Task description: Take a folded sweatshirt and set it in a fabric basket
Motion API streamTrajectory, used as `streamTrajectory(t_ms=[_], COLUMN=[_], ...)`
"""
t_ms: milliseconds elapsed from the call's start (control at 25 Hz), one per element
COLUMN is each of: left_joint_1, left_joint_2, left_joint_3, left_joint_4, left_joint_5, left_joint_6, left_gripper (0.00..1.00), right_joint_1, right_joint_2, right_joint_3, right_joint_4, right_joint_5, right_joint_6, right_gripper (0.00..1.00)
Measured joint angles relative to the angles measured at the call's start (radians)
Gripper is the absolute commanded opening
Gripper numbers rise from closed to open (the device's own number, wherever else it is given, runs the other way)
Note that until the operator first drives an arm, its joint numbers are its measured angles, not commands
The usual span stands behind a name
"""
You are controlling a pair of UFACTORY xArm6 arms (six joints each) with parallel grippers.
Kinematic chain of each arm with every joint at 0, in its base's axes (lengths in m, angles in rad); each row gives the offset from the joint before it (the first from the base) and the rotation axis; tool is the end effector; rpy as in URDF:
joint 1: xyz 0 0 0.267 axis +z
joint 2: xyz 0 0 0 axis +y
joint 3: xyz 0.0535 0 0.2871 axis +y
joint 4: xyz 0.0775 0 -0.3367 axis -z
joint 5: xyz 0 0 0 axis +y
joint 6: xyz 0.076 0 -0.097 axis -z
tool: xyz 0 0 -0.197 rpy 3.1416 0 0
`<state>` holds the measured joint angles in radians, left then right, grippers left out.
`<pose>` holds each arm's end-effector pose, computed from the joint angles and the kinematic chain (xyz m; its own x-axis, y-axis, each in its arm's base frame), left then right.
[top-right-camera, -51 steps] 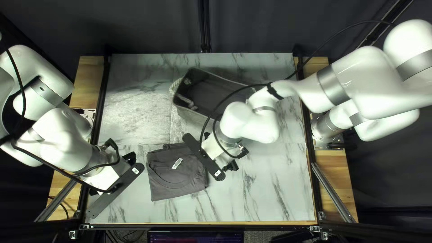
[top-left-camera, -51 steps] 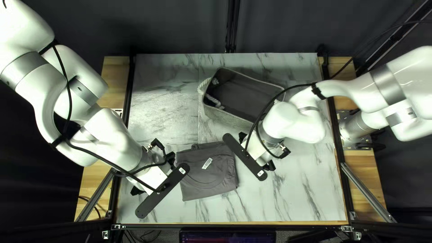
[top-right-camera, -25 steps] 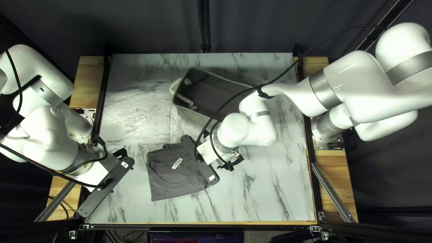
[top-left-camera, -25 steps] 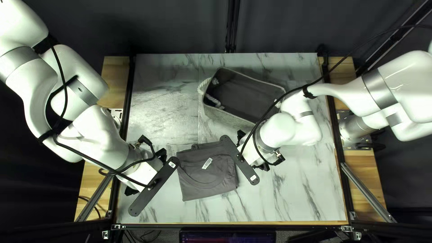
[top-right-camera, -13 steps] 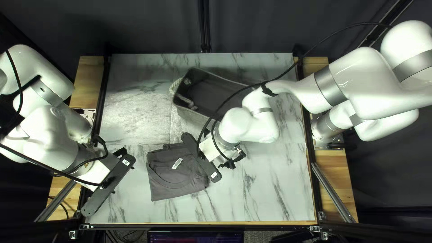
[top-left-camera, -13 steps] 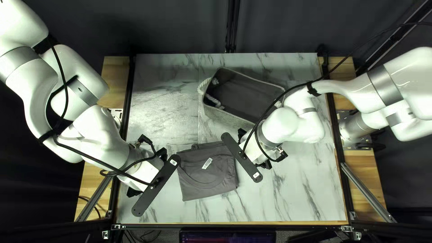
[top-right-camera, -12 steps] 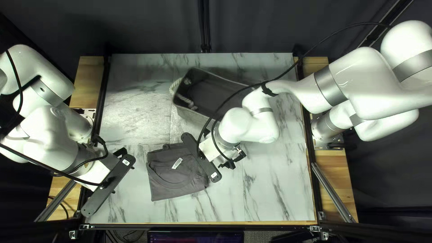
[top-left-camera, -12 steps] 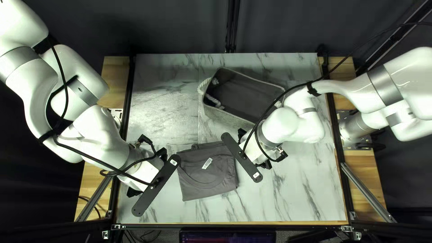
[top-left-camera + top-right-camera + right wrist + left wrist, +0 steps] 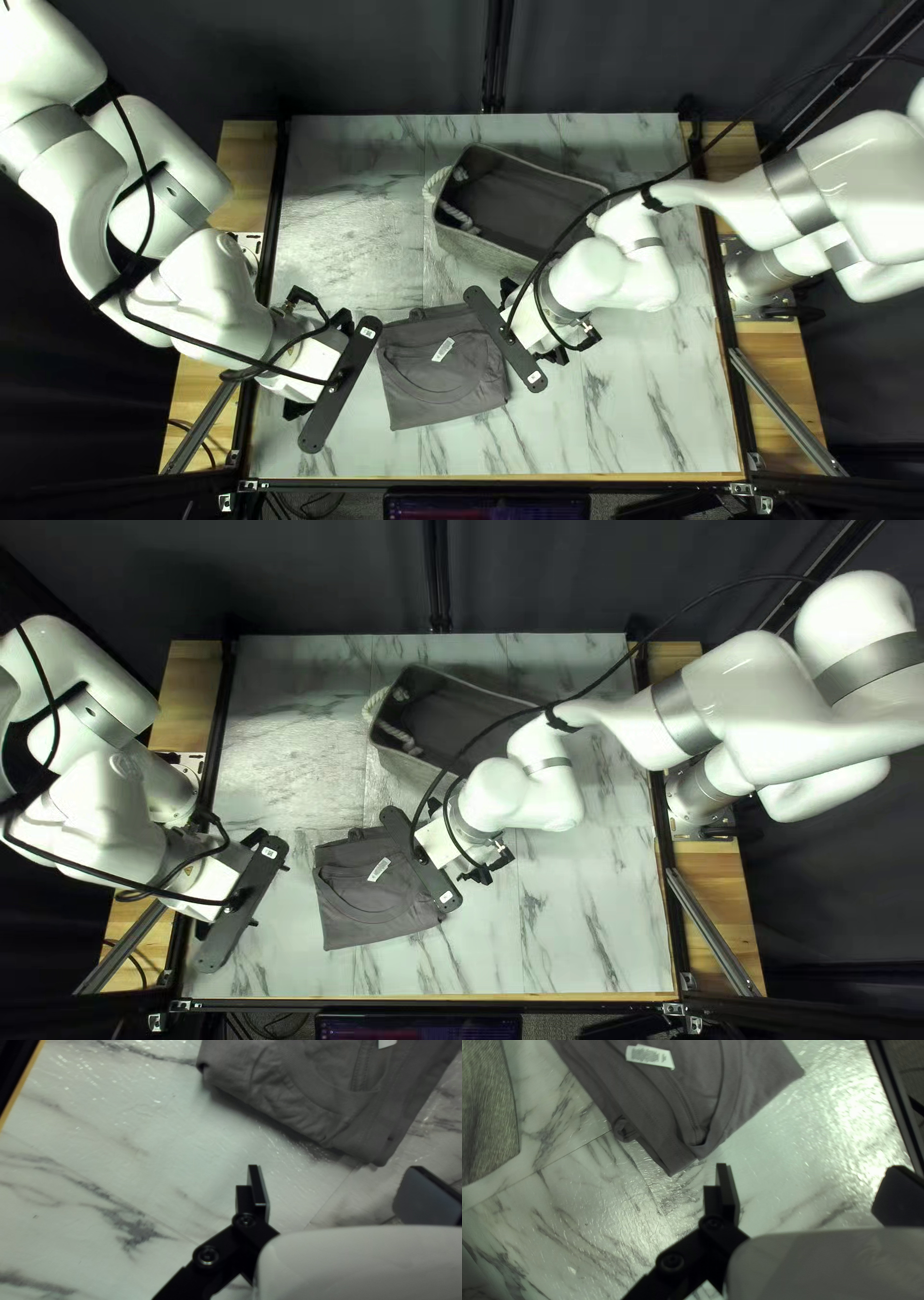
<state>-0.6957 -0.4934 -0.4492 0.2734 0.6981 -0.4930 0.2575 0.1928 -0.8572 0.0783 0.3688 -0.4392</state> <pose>0.3119 -0.2144 0.1471 0.8777 -0.3766 0.2964 -0.3673 -0.9259 -0.0888 0.5162 0.1388 0.0622 0.7695 0.5727 0.2826 0.5762 -0.8134 0.0795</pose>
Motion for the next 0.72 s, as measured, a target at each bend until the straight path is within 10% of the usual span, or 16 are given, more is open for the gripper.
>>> streamTrajectory(t_ms=[720], left_joint_1=[0.017], left_joint_2=[0.015], left_joint_3=[0.056], left_joint_4=[0.028], left_joint_5=[-0.069], left_joint_6=[0.012], left_gripper=[1.0], right_joint_1=[-0.067], right_joint_2=[0.092], right_joint_3=[-0.088], right_joint_4=[0.173], right_joint_5=[0.039], right_joint_6=[-0.252], right_gripper=[1.0])
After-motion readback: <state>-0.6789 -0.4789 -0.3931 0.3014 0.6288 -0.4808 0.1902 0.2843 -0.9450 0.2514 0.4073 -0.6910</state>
